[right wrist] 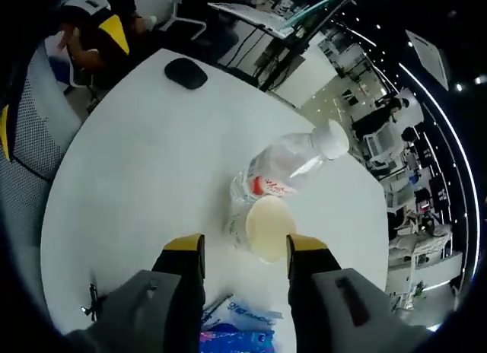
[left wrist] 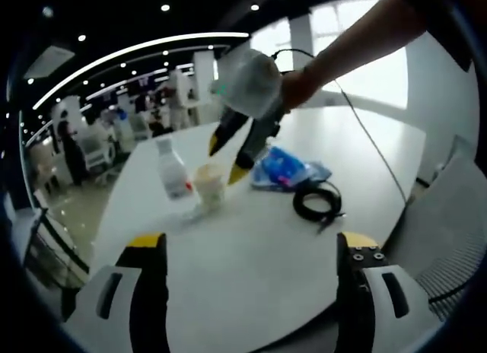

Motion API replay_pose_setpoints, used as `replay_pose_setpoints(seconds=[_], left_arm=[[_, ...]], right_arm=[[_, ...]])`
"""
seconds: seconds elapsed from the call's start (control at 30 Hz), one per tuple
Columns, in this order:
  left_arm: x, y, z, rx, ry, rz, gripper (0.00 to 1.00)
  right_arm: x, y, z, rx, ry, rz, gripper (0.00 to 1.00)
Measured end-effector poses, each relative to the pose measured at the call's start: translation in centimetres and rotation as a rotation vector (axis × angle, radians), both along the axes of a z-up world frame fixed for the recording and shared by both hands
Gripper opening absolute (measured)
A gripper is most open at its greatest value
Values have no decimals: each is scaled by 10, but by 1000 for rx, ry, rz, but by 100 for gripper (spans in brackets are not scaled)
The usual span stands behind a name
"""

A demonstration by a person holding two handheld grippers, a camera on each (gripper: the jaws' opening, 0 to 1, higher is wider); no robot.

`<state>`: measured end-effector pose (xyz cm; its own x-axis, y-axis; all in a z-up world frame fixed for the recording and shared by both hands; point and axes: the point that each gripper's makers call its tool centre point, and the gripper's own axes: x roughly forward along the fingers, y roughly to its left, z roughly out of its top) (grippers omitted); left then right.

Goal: Arrange the tabletop items into an orderly group along one side of the table until the central work area is clear of visible clutter.

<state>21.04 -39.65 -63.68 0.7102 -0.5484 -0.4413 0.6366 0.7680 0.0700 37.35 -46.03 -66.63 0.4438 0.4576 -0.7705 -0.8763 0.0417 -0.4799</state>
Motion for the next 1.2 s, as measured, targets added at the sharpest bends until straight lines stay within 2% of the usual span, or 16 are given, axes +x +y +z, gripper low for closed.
replay_pose_setpoints(seconds=[0.1, 0.2, 0.3, 0.33, 0.43, 0.53, 0.57, 0.93, 1.2], left_arm=[[0, 0, 1, -1, -1, -1, 89], [0, -1, 1, 0, -1, -1, 91], [0, 0, 3, -3, -11, 4, 95], [3, 3, 7, -3, -35, 21, 96], [4, 5, 10, -14, -43, 31, 97], [4, 4, 9, -17, -38, 30, 97], [4, 3, 10, -16, -40, 27, 97], [3, 2, 15, -36, -57, 27, 100], [1, 0, 15, -33, -53, 14, 100]], right_arm=[[-7, -7, 1, 29, 1, -26, 48], [-14, -15, 1, 78, 27, -102, 53], [-18, -21, 2, 99, 22, -127, 56], [-22, -25, 3, 112, 17, -143, 57], [-29, -29, 2, 125, 10, -152, 60], [-38, -37, 2, 185, 35, -231, 64], [-41, -39, 2, 187, 29, -231, 65], [-61, -69, 13, 332, 33, -407, 73], [-76, -90, 17, 388, 21, -489, 78]])
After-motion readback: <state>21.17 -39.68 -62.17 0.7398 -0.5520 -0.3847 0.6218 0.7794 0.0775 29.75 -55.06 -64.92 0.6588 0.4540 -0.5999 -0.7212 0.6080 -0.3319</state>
